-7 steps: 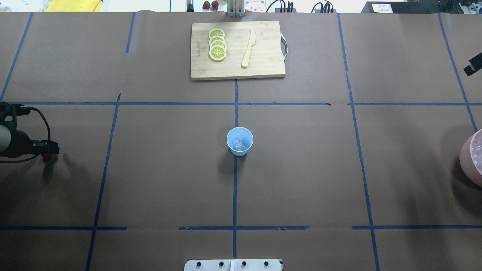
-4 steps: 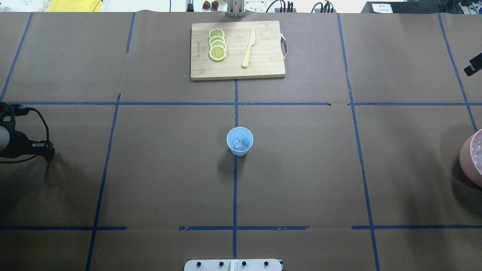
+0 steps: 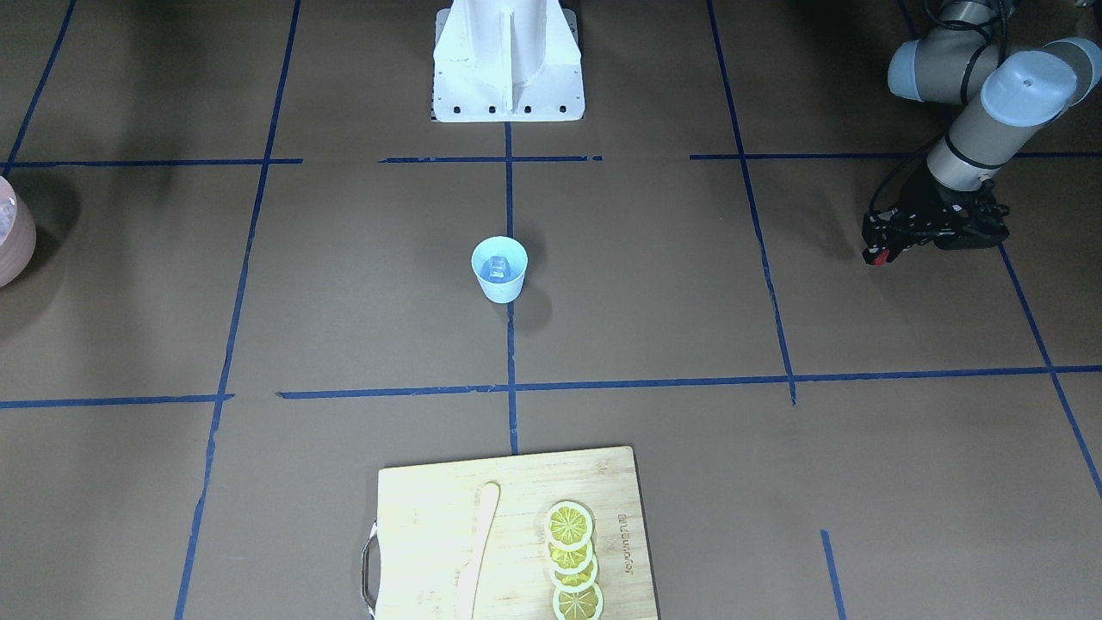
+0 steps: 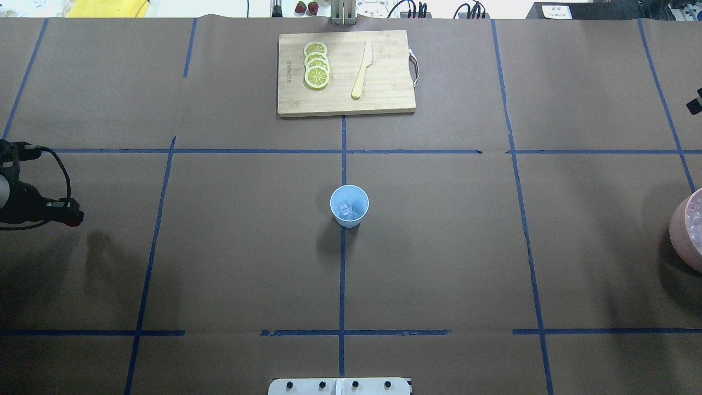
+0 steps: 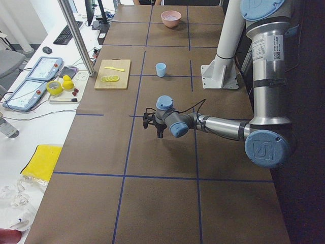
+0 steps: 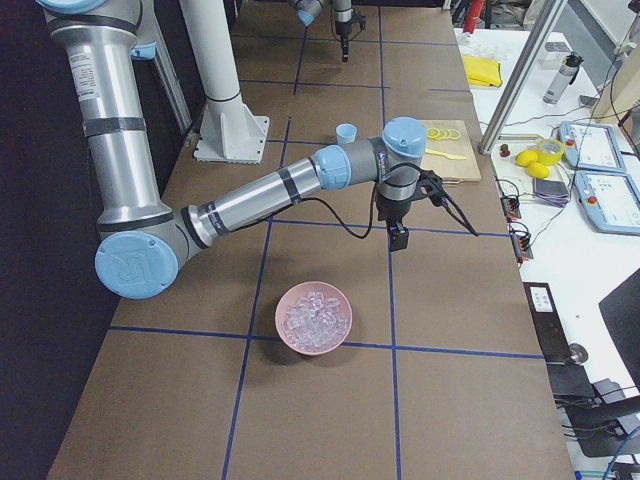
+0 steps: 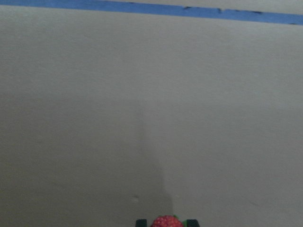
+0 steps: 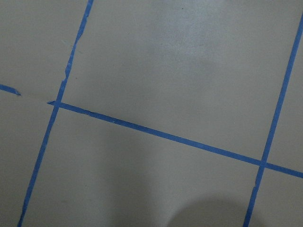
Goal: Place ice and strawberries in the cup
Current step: 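Grasp the red strawberry with the left gripper, then carry the strawberry with the left gripper over the light blue cup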
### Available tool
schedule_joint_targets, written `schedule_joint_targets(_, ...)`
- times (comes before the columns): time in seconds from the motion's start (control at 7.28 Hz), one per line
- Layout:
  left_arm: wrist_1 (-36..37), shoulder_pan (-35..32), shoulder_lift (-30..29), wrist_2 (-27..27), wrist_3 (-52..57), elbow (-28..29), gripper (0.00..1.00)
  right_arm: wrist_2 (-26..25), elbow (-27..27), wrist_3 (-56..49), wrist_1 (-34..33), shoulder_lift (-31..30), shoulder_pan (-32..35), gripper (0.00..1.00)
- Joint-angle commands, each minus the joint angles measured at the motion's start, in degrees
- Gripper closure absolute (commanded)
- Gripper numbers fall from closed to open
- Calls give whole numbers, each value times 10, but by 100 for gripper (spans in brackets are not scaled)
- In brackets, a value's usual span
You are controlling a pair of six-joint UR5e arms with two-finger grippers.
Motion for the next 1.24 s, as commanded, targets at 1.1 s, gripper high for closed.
schedule_joint_targets(1.1, 423, 94, -456, 43, -189, 6, 100, 35, -203, -73, 247, -101, 131, 1)
